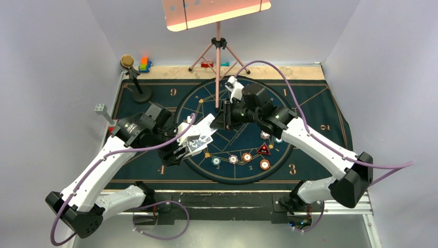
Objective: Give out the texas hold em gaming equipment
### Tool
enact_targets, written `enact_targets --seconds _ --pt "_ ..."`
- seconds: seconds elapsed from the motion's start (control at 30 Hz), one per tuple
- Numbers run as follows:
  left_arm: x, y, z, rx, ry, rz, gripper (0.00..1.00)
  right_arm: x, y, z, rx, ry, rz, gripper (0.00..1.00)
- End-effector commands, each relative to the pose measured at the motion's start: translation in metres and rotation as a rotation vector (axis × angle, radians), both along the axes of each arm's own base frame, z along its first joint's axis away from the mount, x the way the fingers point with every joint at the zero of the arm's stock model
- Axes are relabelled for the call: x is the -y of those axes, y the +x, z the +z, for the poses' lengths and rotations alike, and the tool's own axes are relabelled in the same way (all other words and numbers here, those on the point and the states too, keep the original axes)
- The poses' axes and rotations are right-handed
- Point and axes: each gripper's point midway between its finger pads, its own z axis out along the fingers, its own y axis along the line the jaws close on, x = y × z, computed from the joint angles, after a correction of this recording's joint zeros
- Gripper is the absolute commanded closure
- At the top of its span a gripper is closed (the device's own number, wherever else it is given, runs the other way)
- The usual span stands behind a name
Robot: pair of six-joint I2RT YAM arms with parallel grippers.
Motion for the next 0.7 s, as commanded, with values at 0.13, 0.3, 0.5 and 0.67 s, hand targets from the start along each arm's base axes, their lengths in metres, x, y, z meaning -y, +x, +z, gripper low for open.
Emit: enact_targets --seconds 0.13,0.3,0.5,0.67 --pt "0.007 0.001 0.014 0.026 -0.06 0.001 1.0 0.003 0.004 0.034 0.05 0.083 -0.008 0.8" --pt "0.007 0.001 0.014 0.026 -0.059 0.001 1.0 0.008 0.007 0.038 0.033 0.12 -0.012 0.84" --pt "0.007 0.001 0.014 0.024 -0.059 0.001 1.0 0.016 0.01 0.055 0.014 0.208 -0.007 0.89" --pt "0.007 0.0 0.014 0.023 -0.06 -0.001 1.0 0.042 0.035 0.044 -0.038 0.264 -0.068 1.0"
